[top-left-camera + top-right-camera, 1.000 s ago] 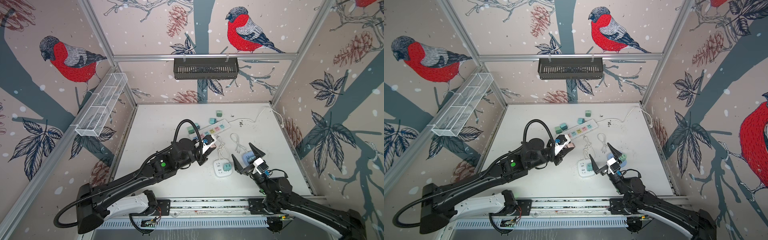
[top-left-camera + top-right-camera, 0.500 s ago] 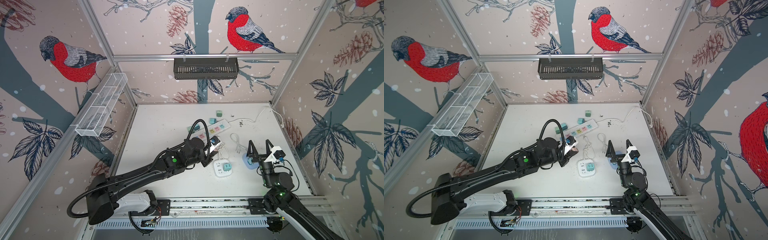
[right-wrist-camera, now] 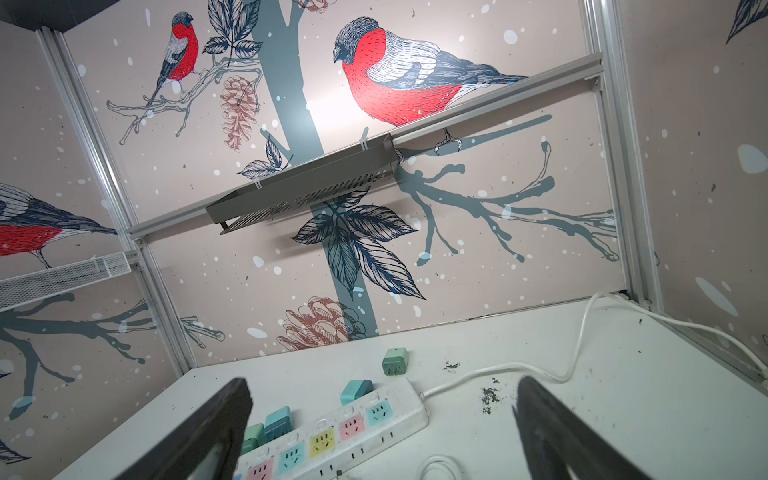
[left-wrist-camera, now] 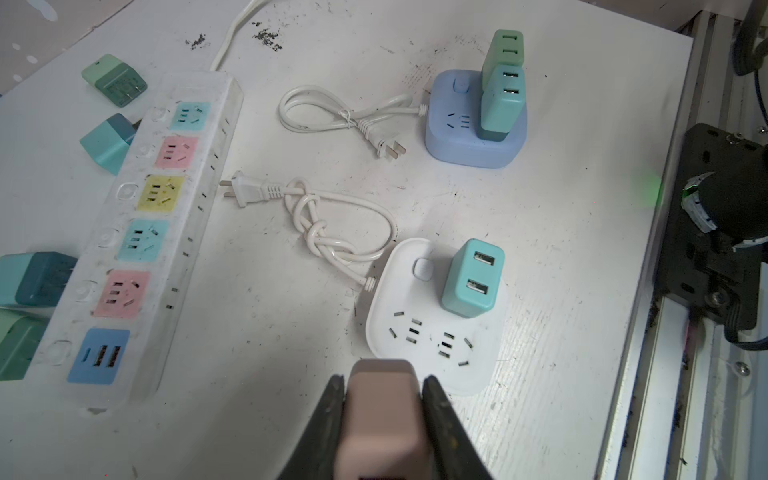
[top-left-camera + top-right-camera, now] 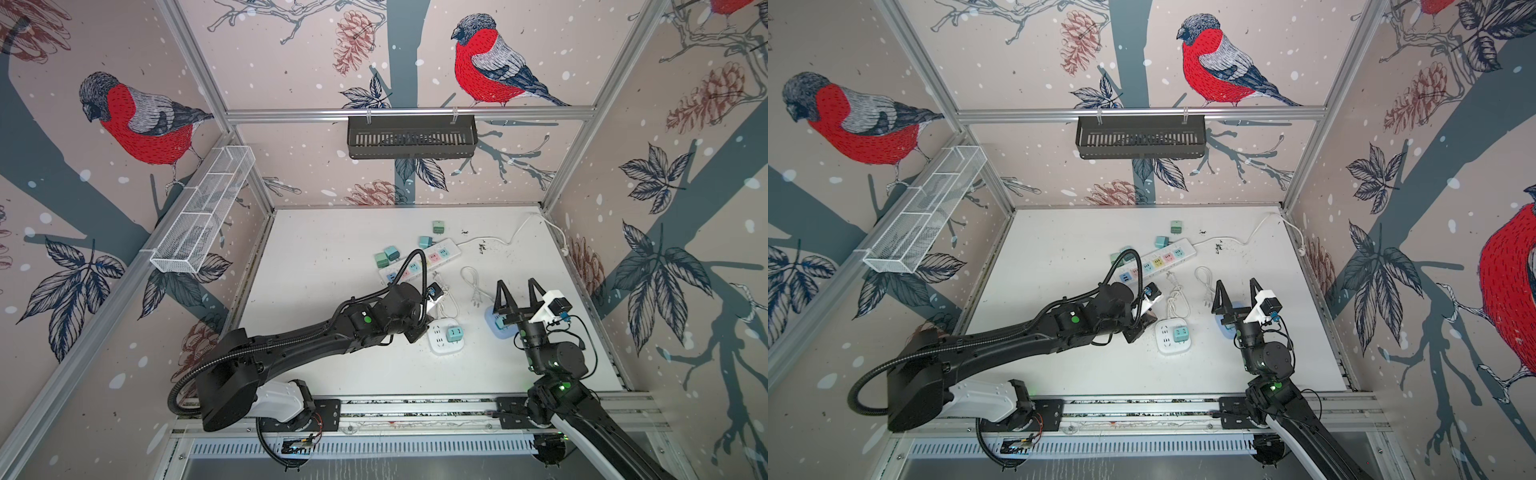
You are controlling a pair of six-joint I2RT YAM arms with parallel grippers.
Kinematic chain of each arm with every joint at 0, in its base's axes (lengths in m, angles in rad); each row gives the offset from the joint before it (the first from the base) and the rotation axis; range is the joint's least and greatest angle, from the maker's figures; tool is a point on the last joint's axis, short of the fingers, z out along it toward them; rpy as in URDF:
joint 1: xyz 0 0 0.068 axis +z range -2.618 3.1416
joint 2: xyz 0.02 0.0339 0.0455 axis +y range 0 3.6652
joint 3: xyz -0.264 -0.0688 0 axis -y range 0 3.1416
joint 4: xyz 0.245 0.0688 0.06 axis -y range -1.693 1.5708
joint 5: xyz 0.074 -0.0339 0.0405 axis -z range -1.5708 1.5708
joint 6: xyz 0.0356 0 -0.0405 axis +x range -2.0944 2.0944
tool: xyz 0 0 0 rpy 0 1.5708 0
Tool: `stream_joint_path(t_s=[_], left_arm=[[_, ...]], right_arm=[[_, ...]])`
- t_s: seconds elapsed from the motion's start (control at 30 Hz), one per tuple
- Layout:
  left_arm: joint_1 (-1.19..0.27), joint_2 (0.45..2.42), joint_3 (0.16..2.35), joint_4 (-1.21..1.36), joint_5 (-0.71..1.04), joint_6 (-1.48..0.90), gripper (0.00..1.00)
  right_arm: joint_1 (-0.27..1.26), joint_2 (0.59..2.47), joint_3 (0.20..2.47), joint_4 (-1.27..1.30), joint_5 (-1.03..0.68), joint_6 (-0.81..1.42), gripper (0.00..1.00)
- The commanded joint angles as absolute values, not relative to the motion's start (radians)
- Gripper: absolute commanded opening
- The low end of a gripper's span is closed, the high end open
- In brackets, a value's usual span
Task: Insert the plug
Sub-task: 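Open the right gripper and draw it back while the left gripper carries the pink adapter, then lower the pink adapter onto the white cube socket with the left gripper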
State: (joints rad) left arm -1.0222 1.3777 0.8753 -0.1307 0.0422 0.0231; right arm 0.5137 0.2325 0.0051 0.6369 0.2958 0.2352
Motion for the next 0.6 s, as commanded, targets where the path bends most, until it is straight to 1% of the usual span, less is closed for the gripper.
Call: stream_joint_path(t_s=[0.0, 0.23, 0.4, 0.43, 0.57], left_arm=[[-1.025, 1.416, 0.903, -0.153, 0.087, 0.011, 0.0], [-1.049, 1.505, 0.973, -0.177, 0.109, 0.018, 0.0], [-1.09, 1.558, 0.992, -0.2, 0.1, 0.041, 0.0], [-1.095, 1.57, 1.024, -0.206, 0.098, 0.044, 0.0], [-1.103, 1.613, 1.056, -0.235, 0.089, 0.05, 0.0]], right_arm=[[0.512, 0.237, -0.134, 0.667, 0.296, 0.248, 1.0], [0.505, 0.292, -0.118, 0.684, 0.296, 0.263, 1.0], [0.503, 0.371, -0.093, 0.702, 0.28, 0.265, 1.0], [0.5, 0.383, -0.091, 0.706, 0.276, 0.264, 1.0], [0.498, 0.405, -0.083, 0.713, 0.269, 0.264, 1.0]])
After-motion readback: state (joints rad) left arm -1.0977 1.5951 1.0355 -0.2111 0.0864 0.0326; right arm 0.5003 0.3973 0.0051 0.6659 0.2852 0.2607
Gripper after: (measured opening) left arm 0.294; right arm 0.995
